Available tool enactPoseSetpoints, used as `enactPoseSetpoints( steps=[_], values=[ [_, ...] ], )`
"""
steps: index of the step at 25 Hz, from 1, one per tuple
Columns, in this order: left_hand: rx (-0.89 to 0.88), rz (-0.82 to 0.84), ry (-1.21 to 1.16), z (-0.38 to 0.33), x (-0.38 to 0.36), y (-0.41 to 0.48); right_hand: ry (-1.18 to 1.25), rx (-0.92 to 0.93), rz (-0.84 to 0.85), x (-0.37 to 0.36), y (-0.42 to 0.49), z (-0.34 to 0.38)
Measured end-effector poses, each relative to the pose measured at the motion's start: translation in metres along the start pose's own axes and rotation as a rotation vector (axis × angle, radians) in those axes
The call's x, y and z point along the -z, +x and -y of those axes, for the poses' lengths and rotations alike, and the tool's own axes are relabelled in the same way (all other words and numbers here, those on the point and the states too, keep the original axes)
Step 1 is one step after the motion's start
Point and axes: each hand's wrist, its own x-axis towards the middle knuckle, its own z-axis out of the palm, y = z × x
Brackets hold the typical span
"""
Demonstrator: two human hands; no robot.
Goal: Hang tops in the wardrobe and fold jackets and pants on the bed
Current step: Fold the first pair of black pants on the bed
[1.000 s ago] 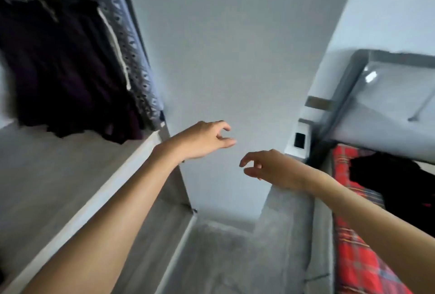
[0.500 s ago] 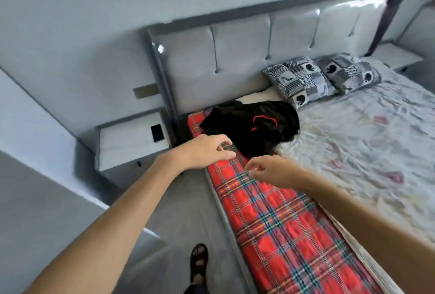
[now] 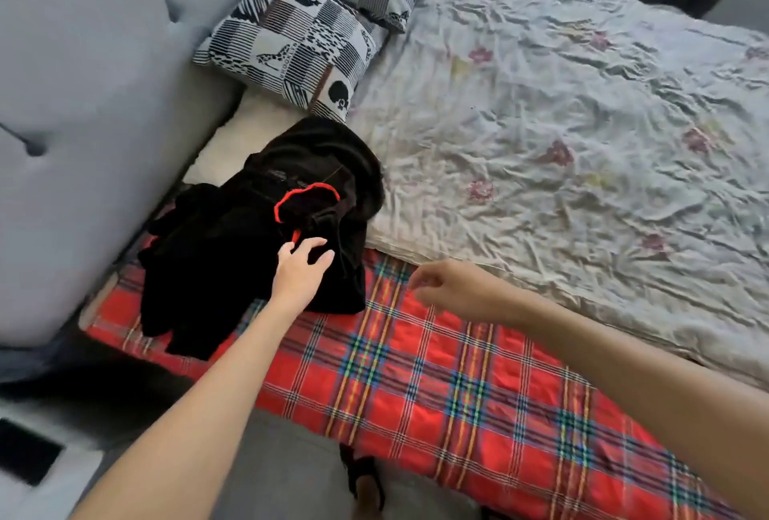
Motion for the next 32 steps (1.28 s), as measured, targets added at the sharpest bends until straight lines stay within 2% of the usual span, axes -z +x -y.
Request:
enactPoseSetpoints(
  steps=[4,5,7,9,10,13,17,21,23,25,29,31,32],
  values=[
    [0.135,0.219,-0.293,0.000,-0.040,0.091,0.123,-0.139,-0.054,-0.011,0.027,-0.032],
    [0.168,0.196,-0.342,0.000,-0.047,0.103,0.146,-0.176,-0.056,-0.014,0.029,-0.040],
    [0.154,0.073,-0.289,-0.005,-0.053,0.109,0.190,-0.234,-0.044,-0.017,0.026,-0.051],
    [0.032,-0.030,-0.168,-0.022,-0.042,0.095,0.206,-0.256,-0.028,-0.016,0.017,-0.054],
    [-0.026,-0.045,-0.195,-0.034,-0.030,0.085,0.234,-0.256,-0.027,-0.016,0.011,-0.053],
    [-0.103,0.009,-0.553,-0.100,0.027,0.047,0.303,-0.233,-0.110,0.007,-0.018,-0.050],
    [-0.268,0.210,-0.707,-0.213,0.091,-0.044,0.398,-0.125,-0.262,0.048,-0.077,-0.049],
    [-0.518,0.327,-0.736,-0.312,0.112,-0.172,0.417,0.120,-0.321,0.090,-0.163,-0.042],
    [-0.619,0.322,-0.720,-0.352,0.104,-0.241,0.475,0.259,-0.399,0.115,-0.220,-0.039],
    [-0.704,0.304,-0.719,-0.383,0.086,-0.313,0.641,0.407,-0.514,0.137,-0.281,-0.035],
    [-0.897,0.317,-0.704,-0.441,0.045,-0.427,0.693,0.624,-0.539,0.175,-0.398,-0.020],
    [-0.998,0.325,-0.671,-0.472,0.025,-0.480,0.671,0.648,-0.609,0.189,-0.451,-0.021],
    [-1.033,0.322,-0.661,-0.488,0.018,-0.502,0.623,0.603,-0.705,0.198,-0.470,-0.022]
  ],
)
